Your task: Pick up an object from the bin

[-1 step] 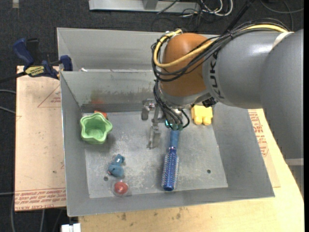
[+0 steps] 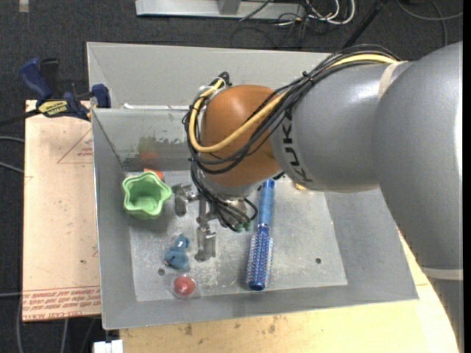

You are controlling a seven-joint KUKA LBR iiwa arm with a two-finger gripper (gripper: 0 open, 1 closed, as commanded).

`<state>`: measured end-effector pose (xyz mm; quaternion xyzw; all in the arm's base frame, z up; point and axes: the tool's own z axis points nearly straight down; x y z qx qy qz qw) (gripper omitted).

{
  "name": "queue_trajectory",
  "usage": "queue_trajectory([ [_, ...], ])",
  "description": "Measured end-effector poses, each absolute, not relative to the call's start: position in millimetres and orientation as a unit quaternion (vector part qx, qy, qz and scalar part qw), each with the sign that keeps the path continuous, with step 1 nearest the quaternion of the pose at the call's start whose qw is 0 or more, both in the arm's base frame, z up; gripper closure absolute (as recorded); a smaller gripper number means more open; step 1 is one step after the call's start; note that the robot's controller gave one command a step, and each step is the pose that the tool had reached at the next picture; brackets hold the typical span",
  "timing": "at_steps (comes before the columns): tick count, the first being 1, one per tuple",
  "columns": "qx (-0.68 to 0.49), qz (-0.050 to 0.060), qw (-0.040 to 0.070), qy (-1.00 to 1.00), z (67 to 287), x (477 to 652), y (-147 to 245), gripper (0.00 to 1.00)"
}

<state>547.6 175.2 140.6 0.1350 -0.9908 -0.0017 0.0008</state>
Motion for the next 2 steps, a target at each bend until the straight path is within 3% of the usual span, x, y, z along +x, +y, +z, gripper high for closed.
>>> queue_trajectory([
  [1,0.135,0.000,0.004,-0.991,67.7,500.6,181.8,0.00],
  [2,0.133,-0.001,0.000,-0.991,71.7,503.8,181.1,1.00],
])
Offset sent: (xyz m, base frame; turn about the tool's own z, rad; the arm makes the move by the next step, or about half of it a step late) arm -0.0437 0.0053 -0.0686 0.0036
